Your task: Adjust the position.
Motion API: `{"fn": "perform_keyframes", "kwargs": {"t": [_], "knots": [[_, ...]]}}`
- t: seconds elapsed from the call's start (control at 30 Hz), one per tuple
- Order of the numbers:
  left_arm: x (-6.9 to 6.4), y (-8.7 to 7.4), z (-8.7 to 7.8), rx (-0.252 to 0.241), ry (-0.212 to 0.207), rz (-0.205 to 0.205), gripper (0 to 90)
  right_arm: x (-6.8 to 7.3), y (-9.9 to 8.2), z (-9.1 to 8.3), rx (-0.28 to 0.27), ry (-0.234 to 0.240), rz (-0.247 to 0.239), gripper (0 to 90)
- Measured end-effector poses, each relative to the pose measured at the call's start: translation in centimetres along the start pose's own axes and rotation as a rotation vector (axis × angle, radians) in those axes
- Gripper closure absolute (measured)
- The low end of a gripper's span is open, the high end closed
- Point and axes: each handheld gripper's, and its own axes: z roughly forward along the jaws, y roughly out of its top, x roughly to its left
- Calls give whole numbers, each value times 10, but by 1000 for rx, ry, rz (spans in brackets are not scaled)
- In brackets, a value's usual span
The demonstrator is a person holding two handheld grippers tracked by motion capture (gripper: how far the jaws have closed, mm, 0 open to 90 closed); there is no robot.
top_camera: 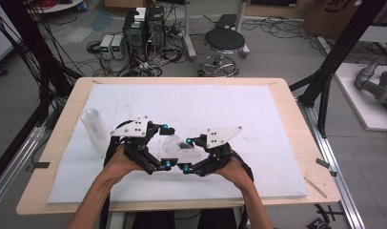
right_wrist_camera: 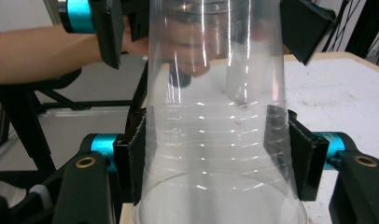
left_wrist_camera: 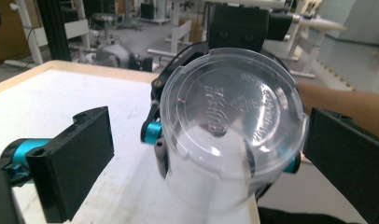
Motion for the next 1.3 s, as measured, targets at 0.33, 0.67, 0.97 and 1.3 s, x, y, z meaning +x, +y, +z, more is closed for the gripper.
{"fn": "perform_keyframes", "kwargs": {"t": [0.33,0.67,0.97,1.3], "knots": [[0,23,-10,397,-2,11,18,2,19,-4,308,-12,-42,356],[3,33,0,671,20,28,17,0,36,7,612,-7,-46,356],[3,29,20,688,3,60,18,-4,37,13,663,4,-38,356],[1,26,34,702,-56,88,142,-5,37,16,665,17,-41,356]]}}
